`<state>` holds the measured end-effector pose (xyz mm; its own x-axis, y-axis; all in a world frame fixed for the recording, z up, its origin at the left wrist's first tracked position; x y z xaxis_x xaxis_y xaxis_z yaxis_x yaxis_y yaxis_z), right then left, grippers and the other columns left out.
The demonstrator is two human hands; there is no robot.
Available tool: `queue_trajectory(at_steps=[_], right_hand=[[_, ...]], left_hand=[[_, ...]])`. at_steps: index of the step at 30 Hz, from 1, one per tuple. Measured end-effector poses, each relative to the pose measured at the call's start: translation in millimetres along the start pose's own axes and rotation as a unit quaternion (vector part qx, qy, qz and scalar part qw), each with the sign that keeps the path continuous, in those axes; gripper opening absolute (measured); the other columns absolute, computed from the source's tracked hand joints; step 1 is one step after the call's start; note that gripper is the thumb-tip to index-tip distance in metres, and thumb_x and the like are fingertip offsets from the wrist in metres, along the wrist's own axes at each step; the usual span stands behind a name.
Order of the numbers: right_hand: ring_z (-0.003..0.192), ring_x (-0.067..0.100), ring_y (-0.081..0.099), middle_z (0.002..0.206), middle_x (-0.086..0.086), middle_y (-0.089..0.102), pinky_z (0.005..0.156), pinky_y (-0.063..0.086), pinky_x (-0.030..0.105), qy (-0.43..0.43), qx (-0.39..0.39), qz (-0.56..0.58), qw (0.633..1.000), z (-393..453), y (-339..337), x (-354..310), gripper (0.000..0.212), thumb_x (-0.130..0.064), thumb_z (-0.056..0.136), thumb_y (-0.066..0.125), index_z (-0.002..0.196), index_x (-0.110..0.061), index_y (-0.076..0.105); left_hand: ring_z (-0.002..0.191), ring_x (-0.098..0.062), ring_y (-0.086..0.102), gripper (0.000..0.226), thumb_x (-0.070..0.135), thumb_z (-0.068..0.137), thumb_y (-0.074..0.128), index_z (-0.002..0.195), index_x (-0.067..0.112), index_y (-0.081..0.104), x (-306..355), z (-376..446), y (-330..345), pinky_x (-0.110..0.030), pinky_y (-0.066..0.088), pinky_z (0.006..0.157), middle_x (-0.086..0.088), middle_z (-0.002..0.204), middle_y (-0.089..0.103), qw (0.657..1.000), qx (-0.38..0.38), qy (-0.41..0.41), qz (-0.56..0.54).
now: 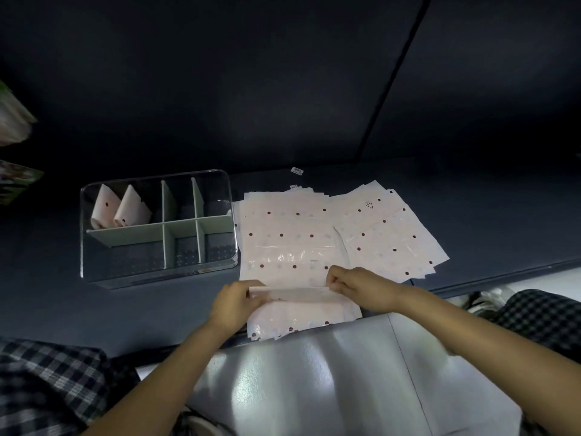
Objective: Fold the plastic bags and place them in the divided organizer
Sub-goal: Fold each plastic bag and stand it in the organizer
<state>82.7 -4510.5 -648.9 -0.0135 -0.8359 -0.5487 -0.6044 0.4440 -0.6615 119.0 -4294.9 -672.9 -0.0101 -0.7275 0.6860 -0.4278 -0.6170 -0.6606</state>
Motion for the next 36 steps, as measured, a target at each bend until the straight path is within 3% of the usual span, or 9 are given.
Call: queue_trajectory(at_steps=[2, 9, 13, 15, 17, 19, 22, 32, 36], right_hand=[[0.062, 0.008, 0.041, 0.07, -0.012, 0.05, 0.061, 0.035, 0.023, 0.002, 0.014, 0.022, 1.0, 3, -9, -4, 0.017, -0.022, 0.099, 0.039, 0.084, -0.03, 0.041], [0.09, 0.016, 0.057, 0.094, -0.004, 0.064, 0.075, 0.042, 0.028, 0.051, 0.09, 0.008, 0.995, 34, -27, 9, 0.01, -0.023, 0.095, 0.049, 0.094, -0.019, 0.058], [0.088, 0.018, 0.055, 0.102, 0.003, 0.066, 0.071, 0.04, 0.027, 0.089, 0.112, -0.025, 0.989, 52, -24, 24, 0.017, -0.022, 0.096, 0.047, 0.098, -0.014, 0.062], [0.089, 0.021, 0.057, 0.101, 0.005, 0.066, 0.07, 0.041, 0.027, 0.101, 0.127, -0.035, 0.986, 58, -24, 27, 0.018, -0.024, 0.096, 0.048, 0.098, -0.013, 0.062], [0.089, 0.022, 0.057, 0.1, 0.005, 0.067, 0.07, 0.041, 0.028, 0.108, 0.133, -0.049, 0.984, 61, -23, 28, 0.018, -0.024, 0.095, 0.048, 0.097, -0.014, 0.062], [0.093, 0.024, 0.058, 0.1, 0.005, 0.067, 0.073, 0.043, 0.03, 0.109, 0.133, -0.066, 0.983, 62, -22, 26, 0.019, -0.023, 0.095, 0.047, 0.097, -0.013, 0.063], [0.102, 0.025, 0.054, 0.102, 0.004, 0.067, 0.085, 0.046, 0.036, 0.105, 0.13, -0.088, 0.982, 62, -21, 23, 0.02, -0.022, 0.096, 0.044, 0.1, -0.012, 0.061], [0.103, 0.027, 0.052, 0.103, 0.007, 0.062, 0.086, 0.043, 0.037, 0.115, 0.152, -0.156, 0.969, 61, -18, 23, 0.023, -0.026, 0.098, 0.039, 0.105, -0.012, 0.057], [0.118, 0.026, 0.044, 0.124, 0.007, 0.052, 0.097, 0.034, 0.033, 0.11, 0.285, -0.204, 0.93, 49, -19, 1, 0.028, -0.021, 0.095, 0.046, 0.121, -0.013, 0.054]], left_hand=[[0.067, -0.016, 0.055, 0.008, 0.025, 0.085, 0.069, 0.078, 0.021, 0.069, -7, -2, 5, -0.025, 0.041, 0.063, 0.0, 0.07, 0.066, 0.999, -0.006, -0.018, -0.047], [0.089, -0.021, 0.066, 0.016, 0.011, 0.089, 0.064, 0.105, 0.008, 0.067, -20, 2, 14, -0.021, 0.047, 0.074, -0.002, 0.09, 0.072, 0.976, 0.018, -0.081, -0.202], [0.102, -0.026, 0.055, 0.051, 0.019, 0.09, 0.062, 0.138, 0.015, 0.043, -9, -5, 2, -0.034, 0.045, 0.086, -0.007, 0.117, 0.058, 0.987, 0.118, -0.087, -0.062], [0.112, -0.029, 0.047, 0.057, 0.022, 0.089, 0.062, 0.141, 0.013, 0.039, 15, -17, -2, -0.039, 0.042, 0.091, -0.008, 0.131, 0.048, 0.982, 0.179, -0.01, 0.066], [0.129, -0.028, 0.036, 0.057, 0.028, 0.092, 0.056, 0.144, 0.015, 0.034, 36, -22, 15, -0.037, 0.032, 0.105, -0.007, 0.146, 0.037, 0.974, 0.144, 0.082, 0.158], [0.146, -0.022, 0.005, 0.06, 0.04, 0.099, 0.038, 0.15, 0.018, 0.015, 40, -19, 42, -0.035, 0.003, 0.119, -0.003, 0.159, 0.005, 0.962, 0.058, 0.132, 0.232], [0.141, -0.019, -0.025, 0.067, 0.052, 0.099, 0.014, 0.148, 0.016, -0.013, 30, -8, 60, -0.034, -0.019, 0.114, 0.0, 0.153, -0.025, 0.944, 0.006, 0.123, 0.307], [0.143, -0.016, -0.02, 0.059, 0.041, 0.101, 0.01, 0.146, 0.016, -0.018, 12, 17, 62, -0.035, -0.015, 0.116, 0.001, 0.155, -0.022, 0.973, 0.04, 0.009, 0.225], [0.142, -0.015, -0.023, 0.06, 0.045, 0.1, 0.008, 0.139, 0.018, -0.028, 12, 16, 62, -0.034, -0.017, 0.114, 0.004, 0.148, -0.031, 0.968, 0.056, 0.018, 0.242]])
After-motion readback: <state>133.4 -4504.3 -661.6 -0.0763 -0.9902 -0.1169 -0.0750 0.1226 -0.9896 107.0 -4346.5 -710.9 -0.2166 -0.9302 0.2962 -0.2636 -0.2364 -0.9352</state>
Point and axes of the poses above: each hand's wrist, its own z-axis towards the middle knuckle, its own y-axis out of the palm, x = y × z, the point moved 9 cm from there along z, towards the middle knuckle
